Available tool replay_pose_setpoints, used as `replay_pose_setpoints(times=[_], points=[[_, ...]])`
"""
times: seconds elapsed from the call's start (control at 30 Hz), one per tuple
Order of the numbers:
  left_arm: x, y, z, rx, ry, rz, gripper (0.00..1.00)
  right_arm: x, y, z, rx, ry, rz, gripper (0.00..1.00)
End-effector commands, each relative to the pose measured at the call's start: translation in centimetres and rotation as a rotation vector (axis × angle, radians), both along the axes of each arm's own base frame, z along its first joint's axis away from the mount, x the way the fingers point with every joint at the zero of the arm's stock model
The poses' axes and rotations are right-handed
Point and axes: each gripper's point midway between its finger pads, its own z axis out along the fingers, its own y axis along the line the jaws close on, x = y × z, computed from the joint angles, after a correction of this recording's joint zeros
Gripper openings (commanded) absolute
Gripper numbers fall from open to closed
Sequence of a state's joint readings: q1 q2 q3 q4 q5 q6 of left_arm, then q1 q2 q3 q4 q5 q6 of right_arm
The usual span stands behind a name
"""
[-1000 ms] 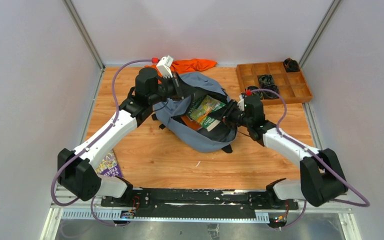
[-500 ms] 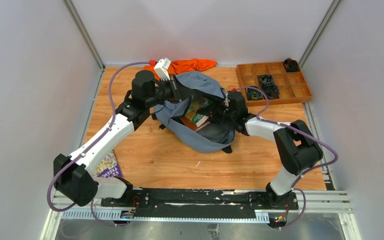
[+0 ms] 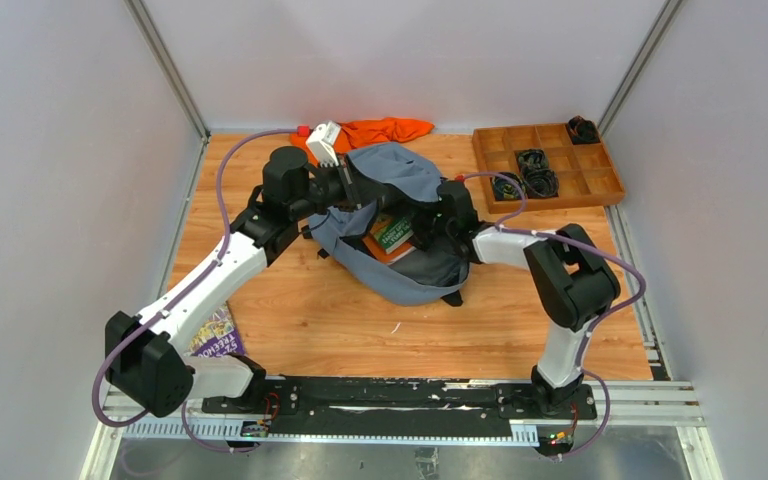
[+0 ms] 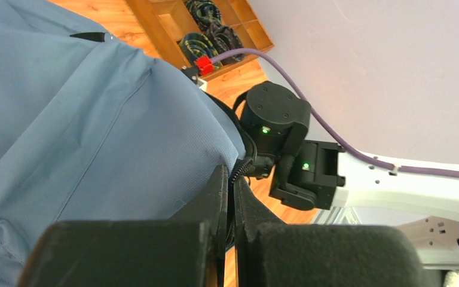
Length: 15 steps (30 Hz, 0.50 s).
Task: Pack the student bag
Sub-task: Place the book in the student bag.
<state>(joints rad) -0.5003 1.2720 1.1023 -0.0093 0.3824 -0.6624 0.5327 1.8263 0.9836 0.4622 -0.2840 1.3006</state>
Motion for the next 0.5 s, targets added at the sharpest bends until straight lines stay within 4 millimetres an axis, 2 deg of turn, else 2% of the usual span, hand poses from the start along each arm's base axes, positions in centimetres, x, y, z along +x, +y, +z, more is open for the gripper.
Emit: replay_pose_setpoints(times=[0.0,0.3,0.37,0.47], points=[[-0.2,0.2,3.1,-0.038,-0.084,-0.002,0.0,-2.2,-1.9,0.2,-0.109,-0.016,0.019,0.93],[1.0,0.2,1.7,-0.012,-0.046,0.034,0.0,-7.3,-5.0,2.9,-0.245,-0.09,0.133,0.97],[1.2,0.1,1.4,-0.013,-0.032,0.039,0.0,-8.6,-5.7,3.2,-0.282,-0.096,0.171,0.97],[1.5,0.4,0.7,0.022,0.001,0.059,0.0,-10.9,-8.0,2.6,-0.398,-0.065,0.21,0.98]])
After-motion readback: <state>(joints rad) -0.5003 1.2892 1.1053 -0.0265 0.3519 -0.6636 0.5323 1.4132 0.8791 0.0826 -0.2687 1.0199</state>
